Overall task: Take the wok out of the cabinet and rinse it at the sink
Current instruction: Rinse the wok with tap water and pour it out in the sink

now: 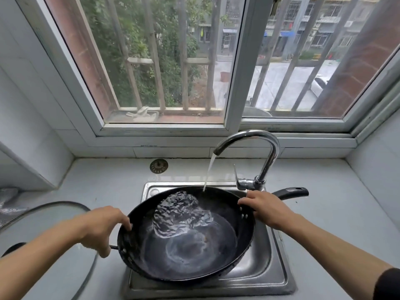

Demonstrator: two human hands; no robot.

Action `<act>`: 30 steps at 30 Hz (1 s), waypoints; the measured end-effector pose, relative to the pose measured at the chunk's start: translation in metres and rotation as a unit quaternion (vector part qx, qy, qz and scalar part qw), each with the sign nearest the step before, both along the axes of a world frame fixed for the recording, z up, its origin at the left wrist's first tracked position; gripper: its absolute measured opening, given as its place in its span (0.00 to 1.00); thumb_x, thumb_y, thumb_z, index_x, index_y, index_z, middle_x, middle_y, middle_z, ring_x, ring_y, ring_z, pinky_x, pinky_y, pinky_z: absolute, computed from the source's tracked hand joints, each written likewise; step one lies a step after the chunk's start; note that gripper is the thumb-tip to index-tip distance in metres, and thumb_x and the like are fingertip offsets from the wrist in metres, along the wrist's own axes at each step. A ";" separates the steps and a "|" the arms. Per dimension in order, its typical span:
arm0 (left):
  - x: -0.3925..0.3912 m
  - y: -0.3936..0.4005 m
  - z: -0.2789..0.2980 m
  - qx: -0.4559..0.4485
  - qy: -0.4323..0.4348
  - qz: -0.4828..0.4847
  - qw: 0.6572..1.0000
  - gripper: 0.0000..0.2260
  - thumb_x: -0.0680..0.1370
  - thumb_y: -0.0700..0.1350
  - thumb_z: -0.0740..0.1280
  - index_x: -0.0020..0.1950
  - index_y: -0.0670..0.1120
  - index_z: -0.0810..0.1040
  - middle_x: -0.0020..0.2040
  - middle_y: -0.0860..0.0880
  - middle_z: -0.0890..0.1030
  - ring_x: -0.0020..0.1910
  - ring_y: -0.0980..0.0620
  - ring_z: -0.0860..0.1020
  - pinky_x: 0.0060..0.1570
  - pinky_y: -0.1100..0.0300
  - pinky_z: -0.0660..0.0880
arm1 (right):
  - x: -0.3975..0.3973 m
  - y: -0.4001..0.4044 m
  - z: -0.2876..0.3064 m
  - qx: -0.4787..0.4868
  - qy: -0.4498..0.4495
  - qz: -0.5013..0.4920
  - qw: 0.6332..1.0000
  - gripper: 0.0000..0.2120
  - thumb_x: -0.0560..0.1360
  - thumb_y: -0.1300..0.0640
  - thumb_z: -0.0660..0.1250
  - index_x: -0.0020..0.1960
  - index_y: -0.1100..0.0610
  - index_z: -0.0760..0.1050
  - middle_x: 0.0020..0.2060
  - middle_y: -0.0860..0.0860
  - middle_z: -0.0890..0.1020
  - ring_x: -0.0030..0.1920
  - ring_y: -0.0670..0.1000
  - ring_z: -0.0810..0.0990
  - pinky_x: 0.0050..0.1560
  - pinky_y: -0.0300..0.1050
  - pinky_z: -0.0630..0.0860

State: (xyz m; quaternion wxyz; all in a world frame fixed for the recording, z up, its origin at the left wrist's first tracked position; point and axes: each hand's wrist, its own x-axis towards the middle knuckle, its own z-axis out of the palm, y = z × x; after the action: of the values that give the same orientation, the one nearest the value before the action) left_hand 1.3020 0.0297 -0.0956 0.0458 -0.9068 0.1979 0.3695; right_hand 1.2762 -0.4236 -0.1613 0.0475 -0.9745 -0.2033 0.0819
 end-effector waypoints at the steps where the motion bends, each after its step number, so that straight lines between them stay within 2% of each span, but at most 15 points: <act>1: -0.002 -0.001 -0.001 -0.003 0.005 -0.001 1.000 0.34 0.60 0.46 0.71 0.66 0.61 0.72 0.59 0.52 0.76 0.54 0.51 0.79 0.45 0.63 0.77 | -0.001 -0.001 0.001 0.004 -0.004 0.000 1.000 0.27 0.68 0.64 0.65 0.63 0.45 0.74 0.51 0.49 0.78 0.51 0.55 0.77 0.48 0.52 0.76; 3: -0.004 -0.003 -0.005 -0.010 0.009 -0.005 1.000 0.34 0.60 0.45 0.71 0.66 0.61 0.72 0.60 0.53 0.75 0.57 0.51 0.77 0.49 0.60 0.77 | -0.003 -0.003 0.003 0.011 -0.010 0.000 1.000 0.26 0.67 0.64 0.66 0.62 0.45 0.75 0.50 0.49 0.79 0.50 0.55 0.78 0.46 0.52 0.77; 6: -0.003 -0.004 -0.013 -0.024 0.009 -0.005 1.000 0.34 0.61 0.45 0.71 0.66 0.61 0.72 0.62 0.53 0.74 0.57 0.53 0.76 0.49 0.63 0.76 | -0.005 -0.004 0.009 0.006 -0.015 0.000 1.000 0.25 0.68 0.64 0.66 0.62 0.46 0.76 0.50 0.50 0.79 0.50 0.55 0.78 0.46 0.52 0.76; 10: 0.001 -0.010 -0.031 -0.040 0.005 -0.016 0.999 0.34 0.62 0.45 0.72 0.67 0.60 0.70 0.65 0.55 0.72 0.63 0.54 0.70 0.60 0.60 0.71 | -0.010 -0.011 0.019 -0.013 -0.036 -0.004 0.999 0.24 0.68 0.63 0.67 0.61 0.45 0.77 0.48 0.49 0.80 0.47 0.55 0.78 0.44 0.51 0.76; 13: 0.005 -0.016 -0.048 -0.056 0.010 -0.016 0.998 0.34 0.62 0.46 0.73 0.67 0.61 0.69 0.66 0.56 0.71 0.63 0.54 0.69 0.61 0.60 0.69 | -0.014 -0.021 0.028 -0.030 -0.063 -0.016 0.997 0.24 0.66 0.64 0.70 0.57 0.44 0.79 0.45 0.48 0.81 0.42 0.55 0.79 0.40 0.48 0.75; 18: 0.013 -0.029 -0.071 -0.092 0.009 -0.032 0.995 0.35 0.61 0.45 0.75 0.66 0.61 0.68 0.66 0.57 0.71 0.62 0.56 0.68 0.59 0.63 0.68 | -0.021 -0.037 0.044 -0.030 -0.126 0.006 0.992 0.26 0.56 0.66 0.77 0.49 0.44 0.81 0.36 0.44 0.80 0.33 0.51 0.77 0.32 0.41 0.71; 24: 0.021 -0.053 -0.084 -0.125 -0.008 -0.057 0.991 0.34 0.61 0.45 0.77 0.65 0.57 0.70 0.63 0.55 0.71 0.60 0.55 0.70 0.59 0.60 0.70 | -0.025 -0.049 0.062 -0.036 -0.133 0.006 0.990 0.24 0.57 0.66 0.78 0.49 0.45 0.83 0.36 0.46 0.80 0.32 0.52 0.77 0.31 0.43 0.71; 27: 0.026 -0.066 -0.088 -0.136 -0.020 -0.078 0.987 0.32 0.61 0.46 0.78 0.63 0.56 0.71 0.61 0.55 0.72 0.59 0.54 0.71 0.58 0.59 0.71 | -0.032 -0.054 0.074 -0.036 -0.105 -0.015 0.994 0.22 0.62 0.66 0.75 0.51 0.45 0.82 0.38 0.47 0.81 0.35 0.54 0.79 0.31 0.46 0.73; 30: 0.030 -0.077 -0.090 -0.142 -0.022 -0.093 0.985 0.31 0.62 0.46 0.76 0.63 0.56 0.71 0.61 0.54 0.71 0.59 0.54 0.69 0.59 0.59 0.70 | -0.038 -0.061 0.083 -0.047 -0.081 -0.031 0.995 0.20 0.69 0.65 0.69 0.55 0.46 0.82 0.42 0.48 0.81 0.41 0.57 0.80 0.37 0.49 0.74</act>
State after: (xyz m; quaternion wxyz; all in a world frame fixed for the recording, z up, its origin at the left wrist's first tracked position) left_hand 1.3323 -0.0470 -0.1858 -0.0451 -0.8896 0.3307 0.3117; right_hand 1.2386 -0.4843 -0.0784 -0.0124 -0.9849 -0.1725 0.0103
